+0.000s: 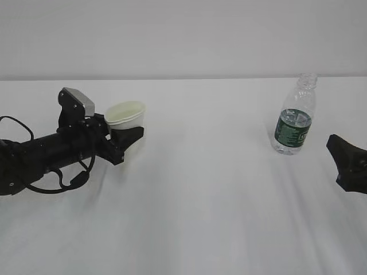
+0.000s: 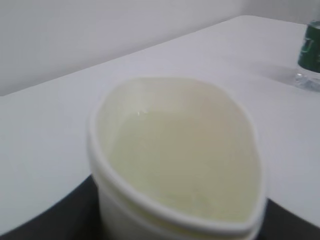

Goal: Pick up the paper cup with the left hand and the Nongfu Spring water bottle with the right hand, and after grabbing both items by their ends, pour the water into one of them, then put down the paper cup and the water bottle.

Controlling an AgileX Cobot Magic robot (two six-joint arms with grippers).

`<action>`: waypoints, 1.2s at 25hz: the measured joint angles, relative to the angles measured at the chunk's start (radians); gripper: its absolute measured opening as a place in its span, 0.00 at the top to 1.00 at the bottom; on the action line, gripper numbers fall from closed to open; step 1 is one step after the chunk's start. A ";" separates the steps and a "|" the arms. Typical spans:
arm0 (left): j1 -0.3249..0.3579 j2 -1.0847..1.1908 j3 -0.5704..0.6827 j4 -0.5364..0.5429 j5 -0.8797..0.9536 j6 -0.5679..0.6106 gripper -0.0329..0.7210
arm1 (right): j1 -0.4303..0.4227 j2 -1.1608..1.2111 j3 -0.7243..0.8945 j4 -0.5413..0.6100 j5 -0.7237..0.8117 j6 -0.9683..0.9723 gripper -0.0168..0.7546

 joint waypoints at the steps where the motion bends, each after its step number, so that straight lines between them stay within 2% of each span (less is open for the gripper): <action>1: 0.000 0.000 0.007 -0.025 0.000 0.014 0.43 | 0.000 0.000 0.000 0.000 0.000 0.000 0.24; 5: 0.000 0.000 0.026 -0.101 0.000 0.069 0.43 | 0.000 0.000 0.000 0.000 0.000 0.000 0.24; 10: 0.000 0.000 0.028 -0.170 0.000 0.086 0.43 | 0.000 0.013 0.000 0.000 0.000 0.002 0.24; 17: 0.001 0.000 0.039 -0.352 0.000 0.143 0.43 | 0.000 0.023 0.000 0.000 0.000 0.006 0.24; 30: 0.001 0.013 0.033 -0.443 -0.002 0.165 0.43 | 0.000 0.023 0.000 0.000 0.000 0.006 0.24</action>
